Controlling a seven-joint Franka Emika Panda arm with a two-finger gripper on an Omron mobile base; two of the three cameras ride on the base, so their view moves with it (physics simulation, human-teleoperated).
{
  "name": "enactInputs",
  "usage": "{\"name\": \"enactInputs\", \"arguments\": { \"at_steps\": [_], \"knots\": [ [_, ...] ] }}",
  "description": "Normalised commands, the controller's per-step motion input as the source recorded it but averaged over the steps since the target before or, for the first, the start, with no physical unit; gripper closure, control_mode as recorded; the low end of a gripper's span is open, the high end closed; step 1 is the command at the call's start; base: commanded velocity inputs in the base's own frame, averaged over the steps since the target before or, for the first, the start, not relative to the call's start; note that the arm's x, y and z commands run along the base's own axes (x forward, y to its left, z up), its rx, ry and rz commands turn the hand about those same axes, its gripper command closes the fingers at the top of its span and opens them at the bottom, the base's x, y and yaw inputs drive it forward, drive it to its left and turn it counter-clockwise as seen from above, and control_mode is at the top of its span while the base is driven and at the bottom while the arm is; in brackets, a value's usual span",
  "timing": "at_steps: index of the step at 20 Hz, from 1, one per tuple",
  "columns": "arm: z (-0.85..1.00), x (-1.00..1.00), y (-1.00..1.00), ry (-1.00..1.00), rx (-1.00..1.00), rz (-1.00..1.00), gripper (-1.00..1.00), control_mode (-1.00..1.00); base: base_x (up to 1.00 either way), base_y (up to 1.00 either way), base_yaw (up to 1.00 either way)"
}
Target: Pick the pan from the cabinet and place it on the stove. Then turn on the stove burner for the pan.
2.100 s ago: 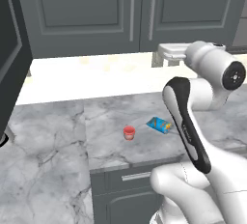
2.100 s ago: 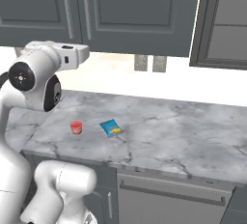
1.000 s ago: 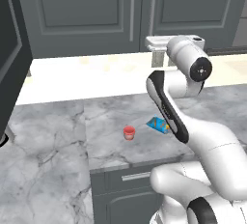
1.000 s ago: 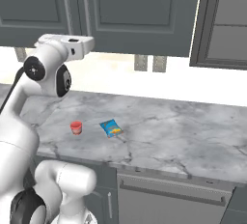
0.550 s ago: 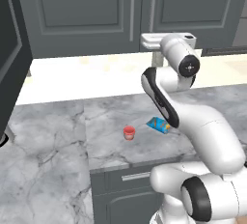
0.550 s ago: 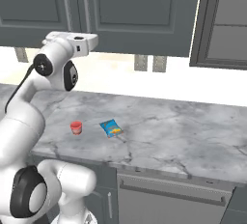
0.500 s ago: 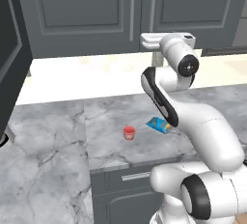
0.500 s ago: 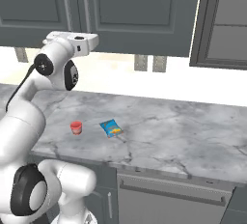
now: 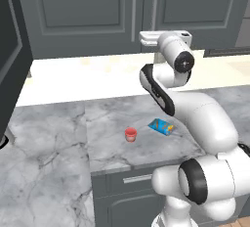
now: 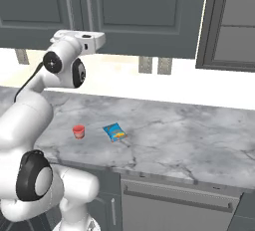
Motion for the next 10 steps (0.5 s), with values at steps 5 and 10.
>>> {"name": "enactInputs", "arguments": {
  "at_steps": [5,10],
  "knots": [
    [0.0,0.43,0.0,0.0,0.0,0.0,-1.0,-1.0,0.0,0.0,0.0],
    [0.0,0.41,0.0,0.0,0.0,0.0,-1.0,-1.0,0.0,0.0,0.0]
  ]
}}
